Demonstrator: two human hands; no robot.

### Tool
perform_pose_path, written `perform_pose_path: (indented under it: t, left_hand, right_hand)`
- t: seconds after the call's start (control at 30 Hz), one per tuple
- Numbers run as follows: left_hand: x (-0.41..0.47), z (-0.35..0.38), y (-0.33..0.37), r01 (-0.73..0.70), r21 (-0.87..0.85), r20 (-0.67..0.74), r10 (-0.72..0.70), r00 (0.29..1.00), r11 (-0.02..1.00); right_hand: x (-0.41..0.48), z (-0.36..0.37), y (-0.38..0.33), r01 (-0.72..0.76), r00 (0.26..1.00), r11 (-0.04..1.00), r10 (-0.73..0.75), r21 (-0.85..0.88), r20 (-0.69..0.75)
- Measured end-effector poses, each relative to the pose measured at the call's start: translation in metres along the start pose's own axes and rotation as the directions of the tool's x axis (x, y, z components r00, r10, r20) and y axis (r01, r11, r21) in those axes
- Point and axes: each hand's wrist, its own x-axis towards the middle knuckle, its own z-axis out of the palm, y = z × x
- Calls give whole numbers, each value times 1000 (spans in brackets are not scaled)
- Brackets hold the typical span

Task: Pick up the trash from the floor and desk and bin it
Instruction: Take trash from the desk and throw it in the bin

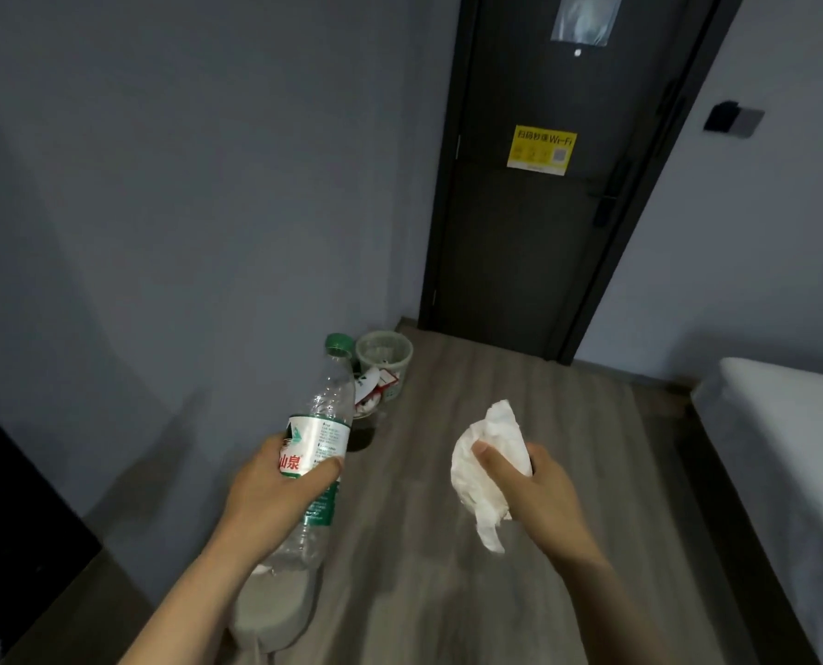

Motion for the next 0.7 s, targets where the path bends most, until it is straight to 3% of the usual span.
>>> perform_pose_path:
  t: [0.17, 0.33, 0.7]
  left_hand:
    - [72, 11, 0, 22, -28, 5, -22, 1000, 999]
    - [134, 26, -1, 70, -17, 5, -70, 998, 997]
    - [299, 101, 49, 112, 35, -69, -109, 992, 993]
  right_hand:
    - [74, 20, 8, -88, 993, 994, 92, 60, -77]
    - [146, 25, 6, 5, 998, 1000, -4, -9, 63]
    - [366, 12, 40, -82, 995, 997, 83, -11, 53]
